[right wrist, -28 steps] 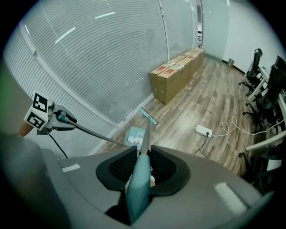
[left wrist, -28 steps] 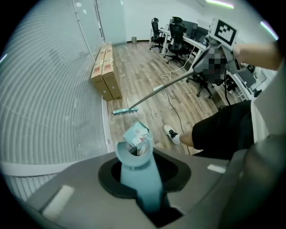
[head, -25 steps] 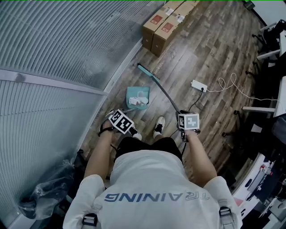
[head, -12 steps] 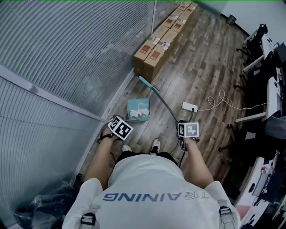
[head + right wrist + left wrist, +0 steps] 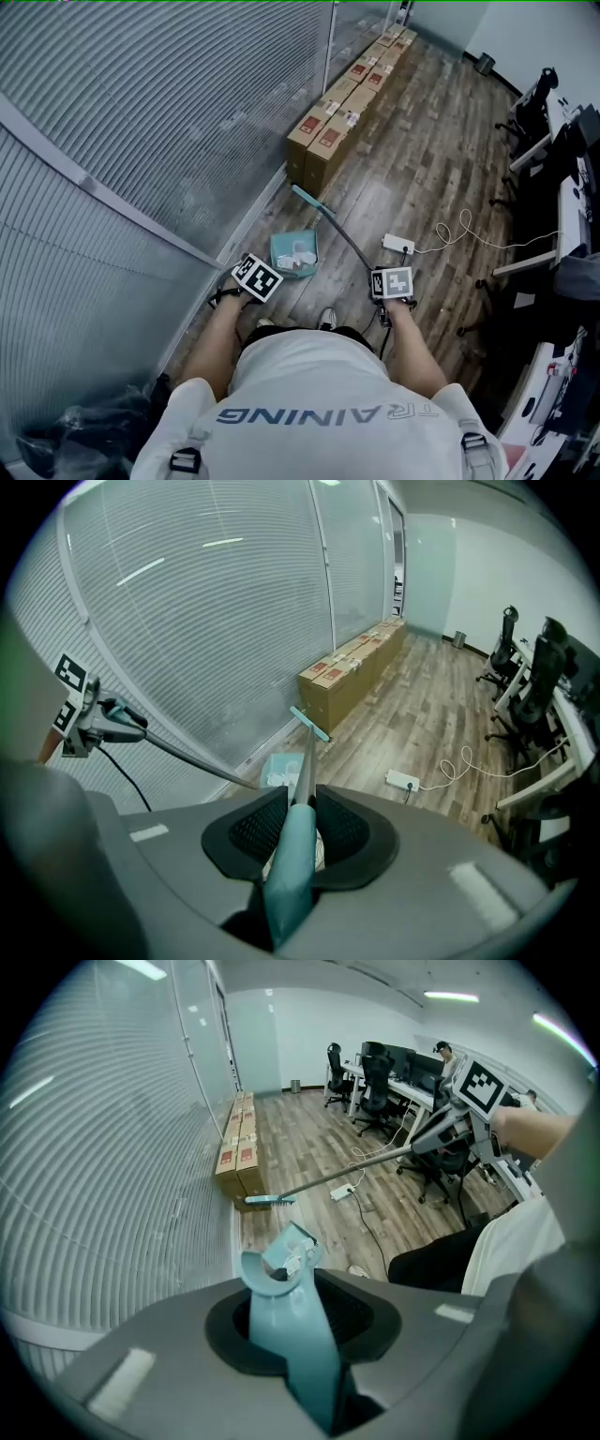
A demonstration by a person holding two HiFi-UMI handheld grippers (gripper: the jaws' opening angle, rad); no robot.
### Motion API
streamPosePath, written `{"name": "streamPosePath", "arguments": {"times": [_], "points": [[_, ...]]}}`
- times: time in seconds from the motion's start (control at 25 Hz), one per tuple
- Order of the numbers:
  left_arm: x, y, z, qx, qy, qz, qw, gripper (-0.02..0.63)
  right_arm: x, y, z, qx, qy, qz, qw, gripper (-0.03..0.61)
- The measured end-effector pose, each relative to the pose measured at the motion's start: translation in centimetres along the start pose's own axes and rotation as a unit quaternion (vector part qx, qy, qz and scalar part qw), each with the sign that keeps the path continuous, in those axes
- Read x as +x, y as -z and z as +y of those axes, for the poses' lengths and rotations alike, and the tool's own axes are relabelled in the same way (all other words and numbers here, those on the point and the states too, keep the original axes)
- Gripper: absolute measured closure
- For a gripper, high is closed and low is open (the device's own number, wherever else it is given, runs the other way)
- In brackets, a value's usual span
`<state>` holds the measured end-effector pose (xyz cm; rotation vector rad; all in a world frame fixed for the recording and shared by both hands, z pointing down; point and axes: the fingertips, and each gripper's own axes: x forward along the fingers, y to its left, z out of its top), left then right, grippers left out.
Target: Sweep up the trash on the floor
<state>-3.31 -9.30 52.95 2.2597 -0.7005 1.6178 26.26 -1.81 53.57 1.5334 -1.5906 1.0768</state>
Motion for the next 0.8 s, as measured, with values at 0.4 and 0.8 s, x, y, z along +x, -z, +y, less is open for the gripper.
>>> {"name": "streamPosePath", "arguments": {"times": [0.4, 0.8], "points": [[0.6, 1.0, -0.6, -0.012, 0.015, -0.002, 0.9998, 0.526, 0.7, 1.9, 1.0, 0.005, -0.008, 0.015, 1.000, 0.468], [2.4, 2.0, -0.5, -0.012, 0.020, 0.015, 0.9996, 0.526, 1.3, 2.5, 0.7, 0.015, -0.007, 0.022, 1.000, 0.468]]}}
